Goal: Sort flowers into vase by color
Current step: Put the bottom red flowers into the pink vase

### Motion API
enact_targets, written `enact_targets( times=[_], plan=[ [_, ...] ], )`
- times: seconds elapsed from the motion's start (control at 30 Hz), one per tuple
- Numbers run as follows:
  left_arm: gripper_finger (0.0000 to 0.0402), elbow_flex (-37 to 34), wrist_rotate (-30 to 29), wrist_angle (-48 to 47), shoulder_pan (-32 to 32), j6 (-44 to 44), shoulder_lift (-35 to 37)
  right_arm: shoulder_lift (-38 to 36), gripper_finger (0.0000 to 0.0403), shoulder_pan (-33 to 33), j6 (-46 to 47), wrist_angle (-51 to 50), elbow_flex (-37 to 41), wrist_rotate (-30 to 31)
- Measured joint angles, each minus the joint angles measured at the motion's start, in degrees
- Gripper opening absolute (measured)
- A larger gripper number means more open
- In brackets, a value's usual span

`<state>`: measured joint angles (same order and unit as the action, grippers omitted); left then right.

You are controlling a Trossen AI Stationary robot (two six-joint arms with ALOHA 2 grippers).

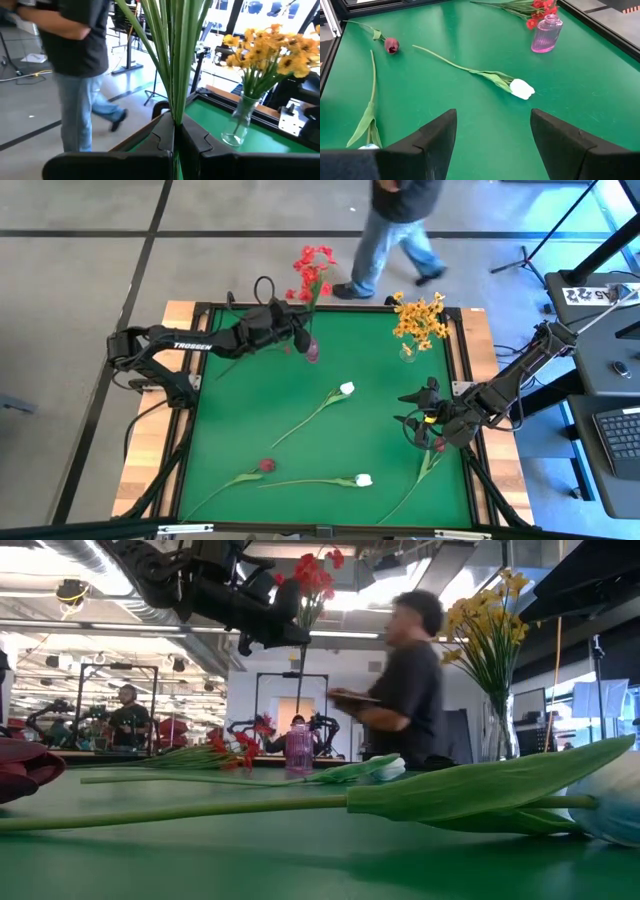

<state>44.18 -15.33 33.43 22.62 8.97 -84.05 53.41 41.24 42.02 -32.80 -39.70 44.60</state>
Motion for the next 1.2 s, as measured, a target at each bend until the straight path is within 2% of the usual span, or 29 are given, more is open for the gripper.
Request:
enact_targets(
  times=[0.2, 0.5, 0.8, 1.2],
  plan=[
    [0.0, 0.0, 0.1, 0.1, 0.2, -0.1, -0.2, 0.0, 0.0253, 0.0, 0.0, 0.5, 0.0, 0.0],
    [0.0, 0.0, 0.3, 2.2, 0.2, 1.0, -4.7, 0.1, 0.0253, 0.0, -0.7, 2.0, 0.0, 0.5],
    [0.0003, 0.0, 0.3, 1.5, -0.3, 1.0, -4.8, 0.1, 0.0253, 0.0, -1.0, 1.8, 0.0, 0.4],
    [0.0023, 0.0, 0.2, -6.4, -2.0, 1.0, -4.8, 0.1, 0.0253, 0.0, -1.0, 1.8, 0.0, 0.4]
  ],
)
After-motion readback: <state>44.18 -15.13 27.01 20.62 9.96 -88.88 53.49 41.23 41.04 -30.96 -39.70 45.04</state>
